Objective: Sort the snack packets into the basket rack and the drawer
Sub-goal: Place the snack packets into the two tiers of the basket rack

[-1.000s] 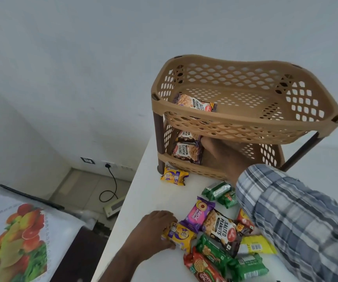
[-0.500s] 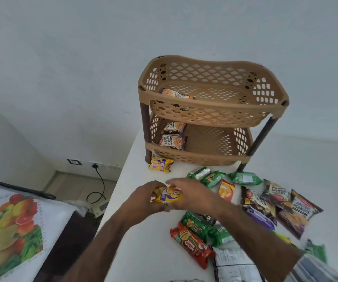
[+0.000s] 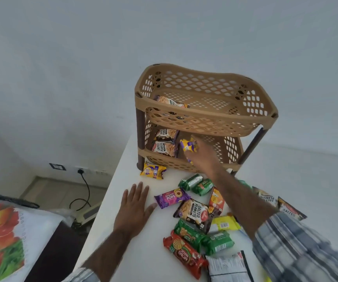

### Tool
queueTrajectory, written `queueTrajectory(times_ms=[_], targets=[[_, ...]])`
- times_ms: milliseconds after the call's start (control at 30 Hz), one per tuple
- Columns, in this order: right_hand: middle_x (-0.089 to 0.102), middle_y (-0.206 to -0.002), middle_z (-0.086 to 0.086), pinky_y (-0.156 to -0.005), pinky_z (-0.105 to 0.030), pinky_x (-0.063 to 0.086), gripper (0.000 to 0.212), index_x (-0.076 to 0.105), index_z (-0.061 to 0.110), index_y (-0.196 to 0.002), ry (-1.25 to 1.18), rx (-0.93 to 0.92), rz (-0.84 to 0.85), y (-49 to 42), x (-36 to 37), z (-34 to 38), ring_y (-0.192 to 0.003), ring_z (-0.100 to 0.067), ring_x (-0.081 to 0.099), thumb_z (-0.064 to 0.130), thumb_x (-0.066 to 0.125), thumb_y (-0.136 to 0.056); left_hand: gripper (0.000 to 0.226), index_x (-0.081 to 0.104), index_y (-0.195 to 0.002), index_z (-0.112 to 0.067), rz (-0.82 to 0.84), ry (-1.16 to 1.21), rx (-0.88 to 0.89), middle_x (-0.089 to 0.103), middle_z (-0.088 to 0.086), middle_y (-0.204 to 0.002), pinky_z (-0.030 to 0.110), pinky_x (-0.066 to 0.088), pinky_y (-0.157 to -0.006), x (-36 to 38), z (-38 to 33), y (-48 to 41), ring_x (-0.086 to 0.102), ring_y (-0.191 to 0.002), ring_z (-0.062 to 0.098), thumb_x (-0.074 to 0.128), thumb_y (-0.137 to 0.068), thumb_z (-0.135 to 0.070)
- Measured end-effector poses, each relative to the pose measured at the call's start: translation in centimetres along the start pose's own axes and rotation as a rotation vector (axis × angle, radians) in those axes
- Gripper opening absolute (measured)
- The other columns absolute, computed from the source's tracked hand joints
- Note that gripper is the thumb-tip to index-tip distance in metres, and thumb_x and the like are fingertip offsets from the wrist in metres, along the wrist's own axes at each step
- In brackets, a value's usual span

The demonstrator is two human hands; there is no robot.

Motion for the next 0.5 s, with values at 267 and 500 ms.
queueTrajectory(times_ms=[267,500], targets=[[0.066,-0.122,-0.01,-0.072,-0.032,0.049,0.054,0.059,0.009,-0.129,0.242,0.17,0.044,-8.1,3.0,-4.0,-0.104,-0.029,0.064,0.034,0.076,-0.084,0.074,-0.007,-0.159,-0.033,-0.013,-0.043,0.002,-0.018,-0.006,-0.165,0.036,-0.013,-0.123,0.3,0.1,-0.3,-0.023,-0.151,0.015,0.01,-0.098,-0.073],[0.054,-0.141,-0.009,-0.085,-0.026,0.042,0.079,0.049,0.011,-0.143,0.184,0.132,0.187,-11.3,6.5,-4.8,-0.122,-0.028,0.055,0.02,0.087,-0.075,0.078,0.009,-0.16,-0.027,-0.152,0.128,-0.084,0.007,0.002,-0.169,0.039,0.011,-0.125,-2.1,-0.9,-2.4,0.012,-0.154,0.022,0.037,-0.099,-0.065]])
Point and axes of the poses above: each hand's wrist, its own y-axis away from the middle knuckle, its own x-axis out of the palm, z = x × y, the point moved 9 cm from there along -y, towards the middle knuckle
